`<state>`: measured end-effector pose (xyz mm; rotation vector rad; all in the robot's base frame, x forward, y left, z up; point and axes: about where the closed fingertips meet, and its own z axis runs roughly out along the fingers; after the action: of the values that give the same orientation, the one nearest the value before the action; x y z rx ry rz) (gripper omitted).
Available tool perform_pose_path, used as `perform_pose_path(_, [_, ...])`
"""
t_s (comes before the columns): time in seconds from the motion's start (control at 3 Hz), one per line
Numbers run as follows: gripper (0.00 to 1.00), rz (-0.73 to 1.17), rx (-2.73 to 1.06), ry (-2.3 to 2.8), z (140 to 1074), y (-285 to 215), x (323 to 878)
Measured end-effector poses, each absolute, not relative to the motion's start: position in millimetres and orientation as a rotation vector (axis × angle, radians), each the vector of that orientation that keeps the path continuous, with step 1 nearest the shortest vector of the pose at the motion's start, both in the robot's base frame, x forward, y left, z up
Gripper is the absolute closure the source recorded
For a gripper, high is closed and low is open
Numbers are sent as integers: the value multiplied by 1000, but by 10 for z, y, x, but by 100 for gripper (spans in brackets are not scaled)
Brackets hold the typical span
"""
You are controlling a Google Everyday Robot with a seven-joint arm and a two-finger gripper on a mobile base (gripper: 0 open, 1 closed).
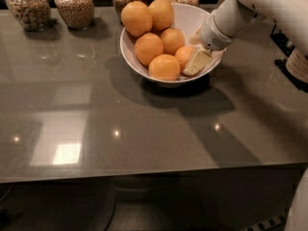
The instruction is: Pick orange from white bowl
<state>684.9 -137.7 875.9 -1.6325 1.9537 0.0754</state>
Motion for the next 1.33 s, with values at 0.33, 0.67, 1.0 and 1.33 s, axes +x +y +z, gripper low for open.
perform_pose_path(0.33, [32, 89, -1649, 1952, 8669, -1312, 6982])
perform_pose_path(0.67, [39, 103, -1664, 1954, 8596, -1256, 7047])
perform_pose_path(1.0, [55, 108, -1670, 1956, 8593, -1249, 7045])
perform_pose_path(1.33, [79, 116, -1667, 1962, 8653, -1242, 6949])
